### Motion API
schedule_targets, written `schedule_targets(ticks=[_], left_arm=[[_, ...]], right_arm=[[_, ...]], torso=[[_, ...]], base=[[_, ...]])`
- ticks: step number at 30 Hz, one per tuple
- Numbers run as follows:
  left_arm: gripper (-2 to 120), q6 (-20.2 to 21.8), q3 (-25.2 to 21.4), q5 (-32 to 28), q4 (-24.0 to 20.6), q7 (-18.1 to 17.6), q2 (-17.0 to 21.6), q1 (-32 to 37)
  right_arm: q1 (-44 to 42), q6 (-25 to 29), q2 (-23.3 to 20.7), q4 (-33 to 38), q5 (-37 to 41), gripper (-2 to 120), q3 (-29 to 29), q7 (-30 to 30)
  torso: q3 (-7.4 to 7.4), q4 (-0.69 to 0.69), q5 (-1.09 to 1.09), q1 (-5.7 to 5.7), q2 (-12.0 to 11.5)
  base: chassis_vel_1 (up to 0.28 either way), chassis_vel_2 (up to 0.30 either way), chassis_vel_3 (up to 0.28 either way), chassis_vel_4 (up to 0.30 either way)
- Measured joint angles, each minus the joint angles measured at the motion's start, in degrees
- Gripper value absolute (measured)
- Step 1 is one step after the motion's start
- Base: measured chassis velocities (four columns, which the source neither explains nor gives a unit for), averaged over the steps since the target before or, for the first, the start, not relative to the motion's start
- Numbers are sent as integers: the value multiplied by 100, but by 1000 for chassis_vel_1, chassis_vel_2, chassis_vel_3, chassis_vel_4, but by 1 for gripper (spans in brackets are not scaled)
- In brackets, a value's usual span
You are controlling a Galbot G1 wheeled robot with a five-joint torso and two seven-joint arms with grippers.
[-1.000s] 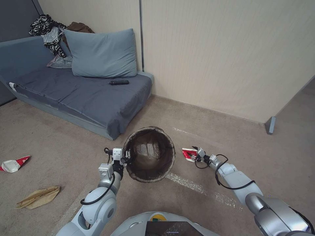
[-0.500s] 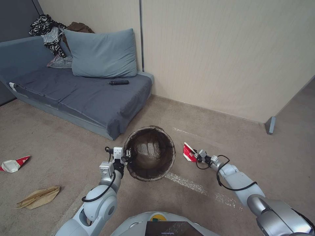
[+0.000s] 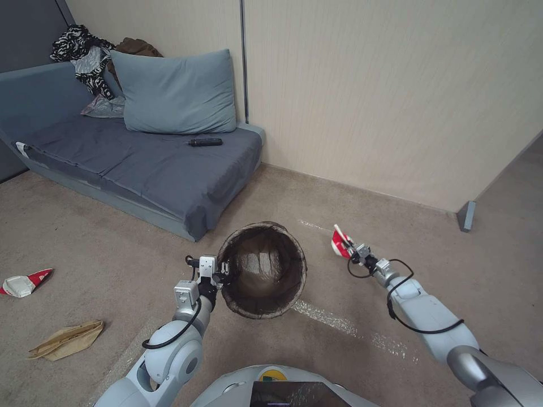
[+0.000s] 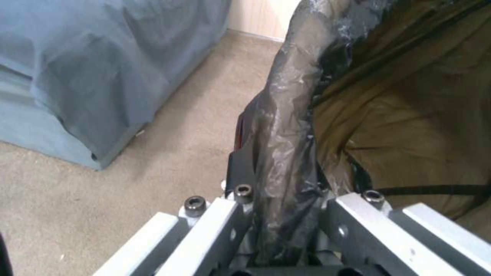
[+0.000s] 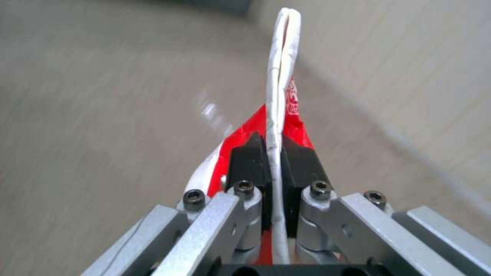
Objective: Pick up the trash bin, then pick up the garbage from the floor and place it into the trash bin.
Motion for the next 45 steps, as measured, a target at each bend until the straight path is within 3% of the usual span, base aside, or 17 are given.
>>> schedule_targets(ticks=[2, 3, 5, 7, 9, 10, 11, 12, 15, 16, 23, 32, 45], left_arm=[[2, 22, 40, -62, -16, -1, 58, 11], [2, 22, 40, -62, -16, -1, 58, 11], [2, 32, 90, -99, -16, -3, 85, -3], [2, 45, 168, -135, 5, -11, 95, -51], [2, 50, 194, -147, 13, -12, 95, -67], [2, 62, 245, -166, 40, -22, 95, -101], [2, 63, 265, -169, 58, -24, 96, -116], [2, 63, 265, -169, 58, -24, 96, -116], [2, 71, 328, -207, 121, -32, 97, -179], [2, 71, 328, -207, 121, -32, 97, -179], [2, 122, 477, -304, 225, -66, 90, -351], [2, 133, 539, -328, 317, -79, 101, -461], [2, 154, 590, -351, 365, -95, 103, -523]], right_arm=[[-373, -206, -227, 922, 284, 3, 265, 424], [-373, -206, -227, 922, 284, 3, 265, 424], [-705, -353, -373, 1711, 432, 3, 565, 737], [-1153, -549, -553, 2944, 661, 3, 999, 1125], [-1292, -623, -609, 3339, 756, 3, 1146, 1246], [-1576, -750, -727, 4137, 958, 3, 1457, 1468], [-1713, -794, -789, 4491, 1062, 3, 1600, 1568], [-1713, -794, -789, 4491, 1062, 3, 1600, 1568], [-2151, -974, -935, 5768, 1382, 3, 2016, 1799], [-2151, -974, -935, 5768, 1382, 3, 2016, 1799], [-2748, -1367, -1062, 7729, 1733, 3, 2211, 2191], [-3409, -1693, -1157, 9127, 1958, 3, 1811, 2247], [-3937, -1517, -1304, 9066, 1112, 3, 650, 1886]], torso=[[0, -2, 0, 0, 0], [0, -2, 0, 0, 0], [0, 2, 0, 0, 0], [0, 0, 2, 0, 0], [0, -1, -2, 0, 0], [0, -1, 0, 0, 0], [0, 2, -1, 0, 0], [0, 2, -1, 0, 0], [-1, -3, 1, 0, 0], [-1, -3, 1, 0, 0], [0, 0, -2, 0, 0], [0, -2, -2, 0, 0], [0, 0, -1, 0, 0]], base=[[0, 0, 0, 0], [0, 0, 0, 0], [0, 0, 0, 0], [0, 0, 0, 0], [0, 0, 0, 0], [0, 0, 0, 0], [0, 0, 0, 0], [0, 0, 0, 0], [0, 0, 0, 0], [0, 0, 0, 0], [0, 0, 0, 0], [0, 0, 0, 0], [0, 0, 0, 0]])
